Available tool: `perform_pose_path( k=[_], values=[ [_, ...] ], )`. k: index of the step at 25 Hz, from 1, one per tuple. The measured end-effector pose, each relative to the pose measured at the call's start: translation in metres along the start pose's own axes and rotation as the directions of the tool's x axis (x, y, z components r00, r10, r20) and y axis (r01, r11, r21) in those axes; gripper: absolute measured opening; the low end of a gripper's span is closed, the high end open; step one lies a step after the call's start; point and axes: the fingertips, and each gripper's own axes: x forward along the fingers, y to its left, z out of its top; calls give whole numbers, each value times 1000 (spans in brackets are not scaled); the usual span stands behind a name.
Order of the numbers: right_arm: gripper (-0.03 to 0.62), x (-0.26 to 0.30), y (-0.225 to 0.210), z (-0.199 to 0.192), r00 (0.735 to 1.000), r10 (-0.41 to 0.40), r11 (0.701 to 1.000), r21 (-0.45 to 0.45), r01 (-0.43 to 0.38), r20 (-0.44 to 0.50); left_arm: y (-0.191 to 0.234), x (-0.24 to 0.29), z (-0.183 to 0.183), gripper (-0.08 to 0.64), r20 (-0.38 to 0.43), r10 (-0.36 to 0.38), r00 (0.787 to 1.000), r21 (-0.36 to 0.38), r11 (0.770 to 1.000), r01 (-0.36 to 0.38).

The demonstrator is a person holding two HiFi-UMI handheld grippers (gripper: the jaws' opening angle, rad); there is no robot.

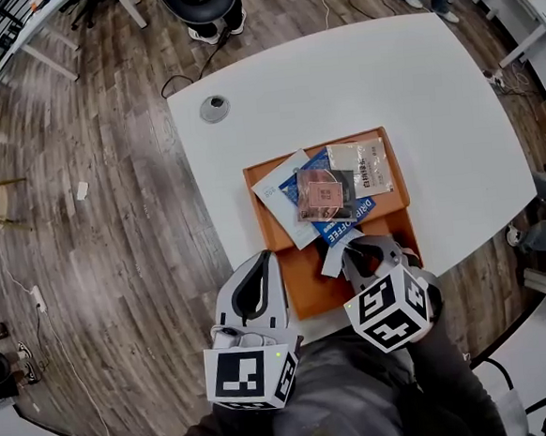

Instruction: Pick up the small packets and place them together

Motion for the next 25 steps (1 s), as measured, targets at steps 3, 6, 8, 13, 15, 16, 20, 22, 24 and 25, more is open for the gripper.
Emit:
perform_pose_path(
  k=[3,6,8,13,15,16,20,22,24,25],
  values=[
    [34,-11,5,6,999,-14,1000,-14,15,28,-4,-6,2,-5,15,-6,1000,5,1000,6],
    [34,-24,14,10,999,-20,999,-26,22,51,-11,-15,5,-5,32,-20,999,12,1000,19],
    [34,-31,19,12,998,-21,999,-31,23,64,-16,-21,7,-5,45,-29,999,20,999,28],
    [34,-50,28,19,994,-28,999,-43,33,105,-23,-32,19,-5,82,-43,996,35,999,40],
    [34,-59,31,25,992,-30,998,-50,36,126,-26,-35,24,-5,98,-51,994,41,998,47],
    [34,-63,32,28,990,-29,998,-52,37,136,-28,-36,27,-5,104,-55,993,43,998,51],
    [34,-79,34,37,984,-35,997,-63,47,174,-35,-40,34,-5,127,-72,989,53,996,65],
    [34,-87,31,43,980,-43,996,-66,57,193,-38,-40,39,-5,139,-76,987,57,996,69],
    [34,-94,27,49,975,-55,995,-67,71,213,-39,-41,44,-5,152,-77,985,61,996,68],
    [35,-97,25,52,973,-61,995,-67,78,223,-39,-41,47,-5,158,-76,985,62,996,67]
  ],
)
